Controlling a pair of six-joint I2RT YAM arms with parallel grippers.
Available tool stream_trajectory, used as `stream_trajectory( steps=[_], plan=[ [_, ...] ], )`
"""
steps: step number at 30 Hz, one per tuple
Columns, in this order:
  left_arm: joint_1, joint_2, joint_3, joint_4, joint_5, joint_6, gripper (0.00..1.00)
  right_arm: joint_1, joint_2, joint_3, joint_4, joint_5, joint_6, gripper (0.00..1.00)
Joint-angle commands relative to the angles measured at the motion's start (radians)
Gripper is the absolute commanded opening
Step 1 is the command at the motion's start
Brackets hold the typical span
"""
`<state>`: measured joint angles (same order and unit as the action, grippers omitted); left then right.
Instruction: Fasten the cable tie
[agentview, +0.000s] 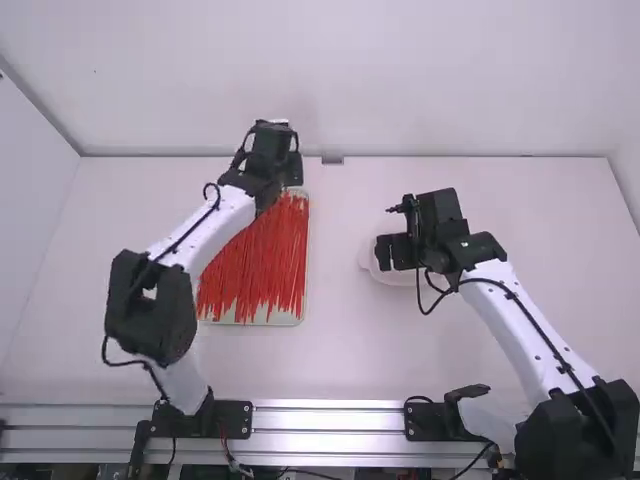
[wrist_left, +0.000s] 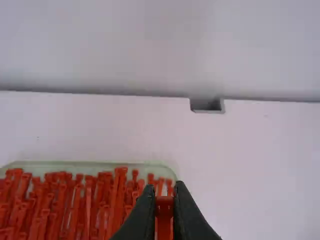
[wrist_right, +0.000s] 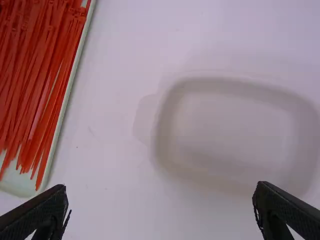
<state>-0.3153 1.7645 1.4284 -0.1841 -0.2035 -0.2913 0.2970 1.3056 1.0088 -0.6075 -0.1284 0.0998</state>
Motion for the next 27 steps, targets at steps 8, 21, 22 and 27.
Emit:
stream_trajectory(
  steps=[8, 21, 22, 27],
  plan=[
    [0.002, -0.392, -0.419, 0.155, 0.002, 0.021, 0.02, 0.014, -0.019, 0.032, 0.041, -0.006, 0.001, 0.98],
    [0.0, -0.644, -0.546, 0.146, 0.152, 0.034, 0.02, 0.135, -0.019, 0.032, 0.267, -0.18, -0.03, 0.98],
    [-0.003, -0.644, -0.546, 0.157, 0.172, 0.034, 0.02, 0.142, -0.019, 0.032, 0.295, -0.2, -0.029, 0.98],
    [-0.003, -0.644, -0.546, 0.224, 0.295, 0.034, 0.02, 0.165, -0.019, 0.032, 0.365, -0.248, -0.029, 0.98]
  ],
)
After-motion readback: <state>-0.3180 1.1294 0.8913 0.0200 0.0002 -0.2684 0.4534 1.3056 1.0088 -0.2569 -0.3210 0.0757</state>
